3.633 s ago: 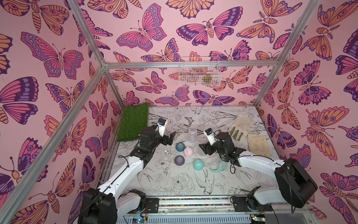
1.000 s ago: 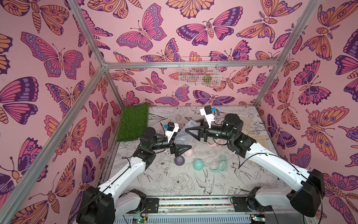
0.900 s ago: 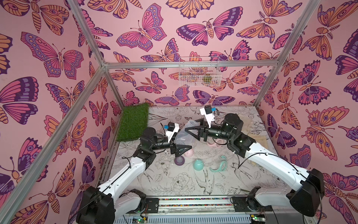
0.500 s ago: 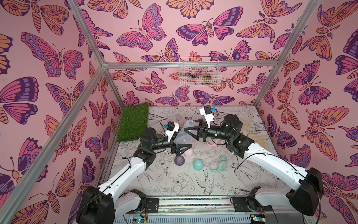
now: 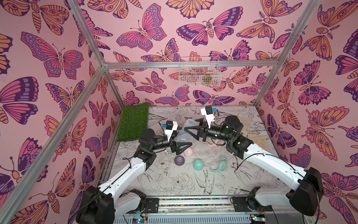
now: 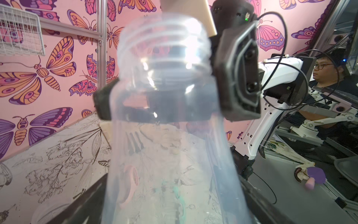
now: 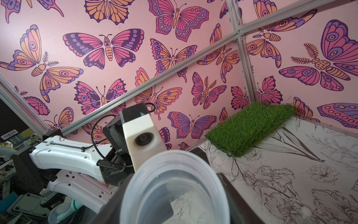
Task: Assemble the baby bottles
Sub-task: Pick up the baby bottle from the center of the board.
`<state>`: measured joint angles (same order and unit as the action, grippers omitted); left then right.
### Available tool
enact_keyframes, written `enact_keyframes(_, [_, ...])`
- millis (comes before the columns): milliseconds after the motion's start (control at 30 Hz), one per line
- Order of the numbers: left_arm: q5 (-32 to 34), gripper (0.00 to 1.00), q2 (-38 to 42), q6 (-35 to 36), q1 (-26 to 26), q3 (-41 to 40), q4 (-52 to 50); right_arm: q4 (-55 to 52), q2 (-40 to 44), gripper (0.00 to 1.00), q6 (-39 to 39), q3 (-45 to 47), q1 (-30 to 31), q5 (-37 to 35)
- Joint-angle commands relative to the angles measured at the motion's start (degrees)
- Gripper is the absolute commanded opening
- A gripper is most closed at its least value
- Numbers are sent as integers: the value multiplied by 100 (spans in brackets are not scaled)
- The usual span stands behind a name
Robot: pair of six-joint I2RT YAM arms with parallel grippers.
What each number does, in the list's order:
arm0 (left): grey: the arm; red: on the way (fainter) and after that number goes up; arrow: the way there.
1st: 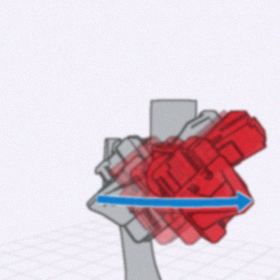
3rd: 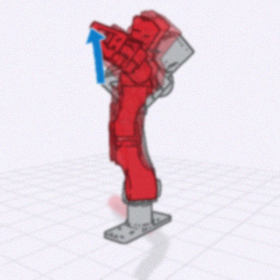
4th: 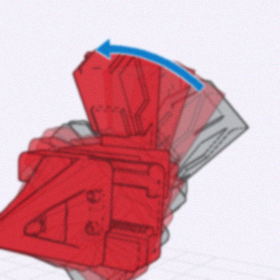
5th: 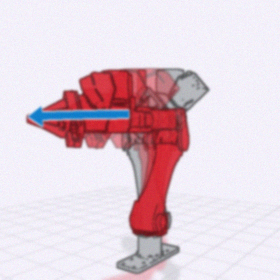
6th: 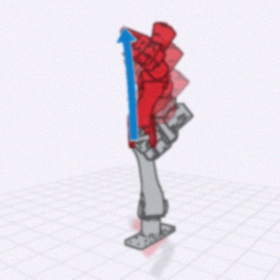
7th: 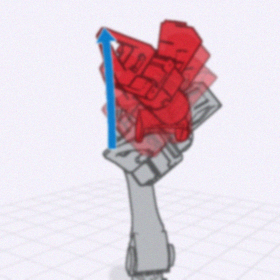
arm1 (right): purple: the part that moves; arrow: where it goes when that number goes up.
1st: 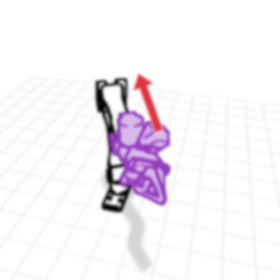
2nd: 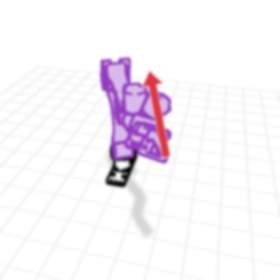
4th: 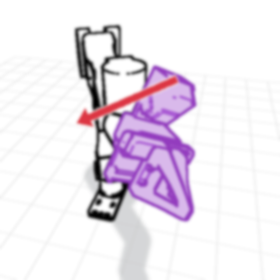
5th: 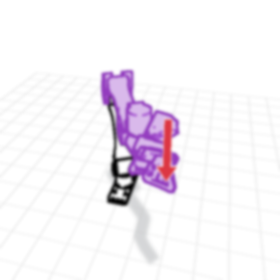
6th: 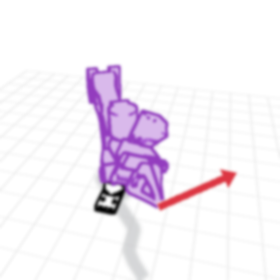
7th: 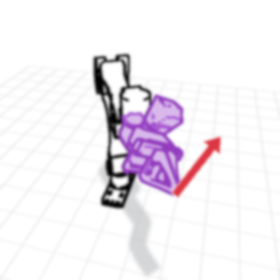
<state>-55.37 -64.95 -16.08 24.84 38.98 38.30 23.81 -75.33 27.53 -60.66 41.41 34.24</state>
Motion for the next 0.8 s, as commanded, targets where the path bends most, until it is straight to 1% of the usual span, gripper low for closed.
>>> enact_keyframes(0, [-229, 98, -42, -141, 69, -73, 491, 177, 89, 0, 127, 47, 56, 57])
enact_keyframes(233, [-368, 99, -122, -159, 100, -75, 548, 210, 178, 0, 75, 47, 53, -31])
enact_keyframes(600, [-299, 99, -243, -216, 117, -98, 585, 347, 334, 0, 6, 97, 59, -237])
enact_keyframes(767, [-290, 99, -290, -433, 148, -57, 837, 564, 328, 0, 26, 195, 61, -286])
